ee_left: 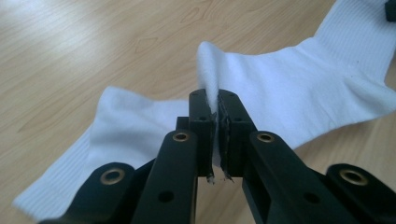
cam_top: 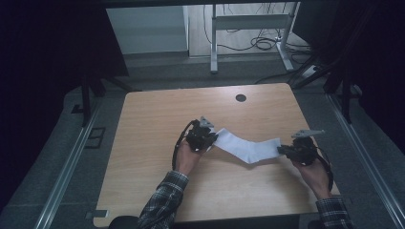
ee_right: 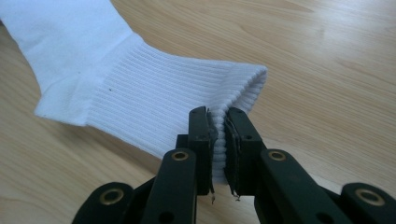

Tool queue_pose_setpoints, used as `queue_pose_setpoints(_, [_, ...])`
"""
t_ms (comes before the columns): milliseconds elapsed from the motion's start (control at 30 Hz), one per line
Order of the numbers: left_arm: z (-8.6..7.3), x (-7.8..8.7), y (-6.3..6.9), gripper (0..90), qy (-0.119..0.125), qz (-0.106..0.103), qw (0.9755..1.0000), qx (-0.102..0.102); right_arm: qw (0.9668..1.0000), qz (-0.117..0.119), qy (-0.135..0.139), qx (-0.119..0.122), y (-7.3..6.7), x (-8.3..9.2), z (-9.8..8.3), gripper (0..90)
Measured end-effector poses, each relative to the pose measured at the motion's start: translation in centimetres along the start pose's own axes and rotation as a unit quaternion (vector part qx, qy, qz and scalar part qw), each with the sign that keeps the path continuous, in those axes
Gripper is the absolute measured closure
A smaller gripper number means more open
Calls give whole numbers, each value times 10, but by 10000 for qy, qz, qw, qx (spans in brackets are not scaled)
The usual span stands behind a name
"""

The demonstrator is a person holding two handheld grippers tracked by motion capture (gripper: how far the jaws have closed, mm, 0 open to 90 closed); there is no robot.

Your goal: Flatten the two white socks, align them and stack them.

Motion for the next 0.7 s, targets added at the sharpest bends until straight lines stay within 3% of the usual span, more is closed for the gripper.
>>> queue_pose_setpoints(367, [-30,42,-6,852,89,122,9999,60,9989,361,141,258,-35,2,14,809])
queue_pose_setpoints(700, [-77,76,-5,852,187,200,9992,294,9961,703,115,514,-73,-2,21,809])
Point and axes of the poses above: each handheld gripper's, and its own axes: x roughly backward along the jaws, z roughly out of its top, y roughly to its right, the point moved 8 cm from there along -x, roughly forward along the jaws, and after that the axes turned 4 degrees about x, right-handed, at the moved point
